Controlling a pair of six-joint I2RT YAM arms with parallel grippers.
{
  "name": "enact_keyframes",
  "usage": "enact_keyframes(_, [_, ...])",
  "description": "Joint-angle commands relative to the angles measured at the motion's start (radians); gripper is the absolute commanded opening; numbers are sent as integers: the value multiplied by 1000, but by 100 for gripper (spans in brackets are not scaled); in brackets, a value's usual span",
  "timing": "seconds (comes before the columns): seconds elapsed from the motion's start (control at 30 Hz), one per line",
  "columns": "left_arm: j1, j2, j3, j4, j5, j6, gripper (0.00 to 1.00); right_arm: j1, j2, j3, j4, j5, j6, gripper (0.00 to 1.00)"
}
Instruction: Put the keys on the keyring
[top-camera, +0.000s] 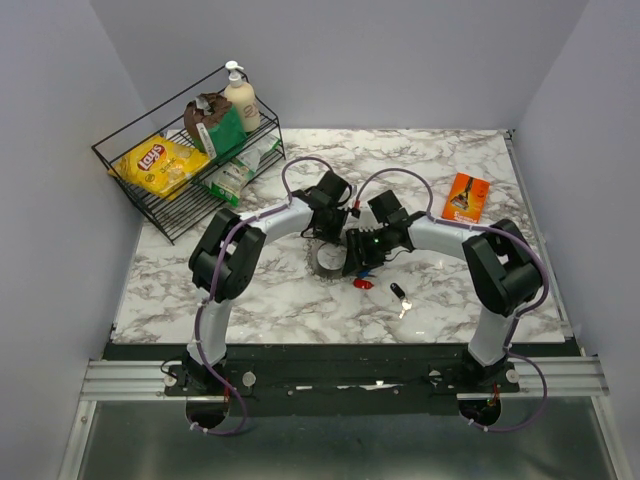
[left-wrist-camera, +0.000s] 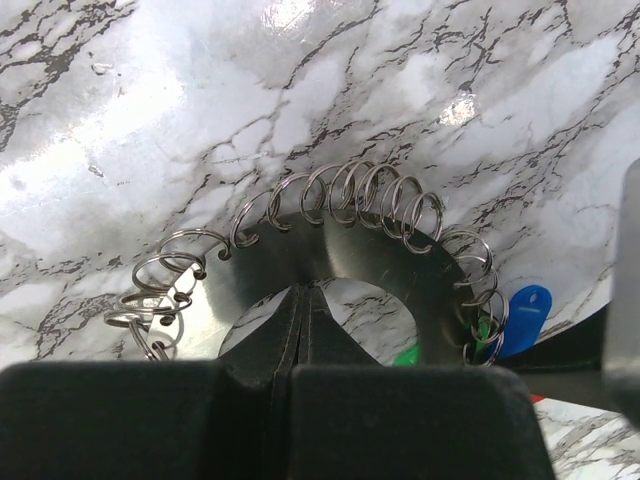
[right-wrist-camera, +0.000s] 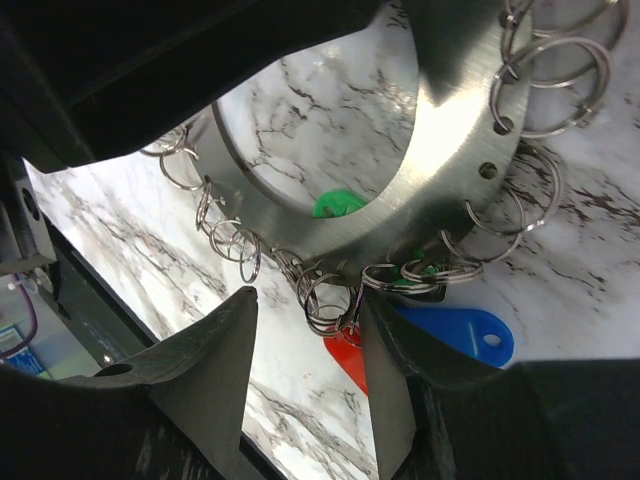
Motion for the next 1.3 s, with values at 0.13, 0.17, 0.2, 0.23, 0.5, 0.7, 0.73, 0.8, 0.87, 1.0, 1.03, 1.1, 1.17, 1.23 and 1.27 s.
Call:
enact_keyframes(0.13, [0,86,-33,-27,10,30,0,25,28,11,-21,-25,-13,54])
enact_keyframes(0.17, [-1,83,-36,-25,7,33,0,25,25,11,-21,-26,-16,54])
enact_keyframes(0.2, [-1,77,-44,-21,-1,36,0,25,13,12,-21,-25,-18,54])
enact_keyframes(0.23, [0,63,-48,-18,-13,37,0,25,5,9,-21,-22,-21,54])
enact_keyframes(0.5, [0,-50,-114,59,-24,47,0,25,-133,-44,47,87,-32,54])
enact_keyframes(0.7, [3,-144,-162,110,-42,37,1,22,-206,-75,91,173,-24,55])
enact_keyframes(0.73, [5,-165,-177,119,-42,32,2,21,-212,-77,97,184,-24,55])
enact_keyframes(0.8, [11,-187,-196,148,-39,27,6,2,-220,-81,125,191,-21,56])
enact_keyframes(0.87, [14,-213,-217,173,-21,26,10,-30,-229,-113,172,150,-13,56])
enact_keyframes(1.0, [29,-225,-223,179,16,26,16,-94,-242,-186,356,66,48,57])
enact_keyframes(1.03, [31,-231,-231,186,24,21,17,-107,-228,-186,367,50,56,57])
enact_keyframes(1.1, [37,-239,-243,220,70,7,24,-136,-211,-184,404,11,76,57])
enact_keyframes(1.17, [51,-247,-260,246,137,-3,31,-148,-193,-178,426,-3,86,57])
enact_keyframes(1.23, [66,-251,-272,289,197,-28,34,-157,-179,-167,436,-10,90,57])
enact_keyframes(1.27, [69,-253,-277,306,223,-39,37,-159,-165,-161,438,-10,90,57])
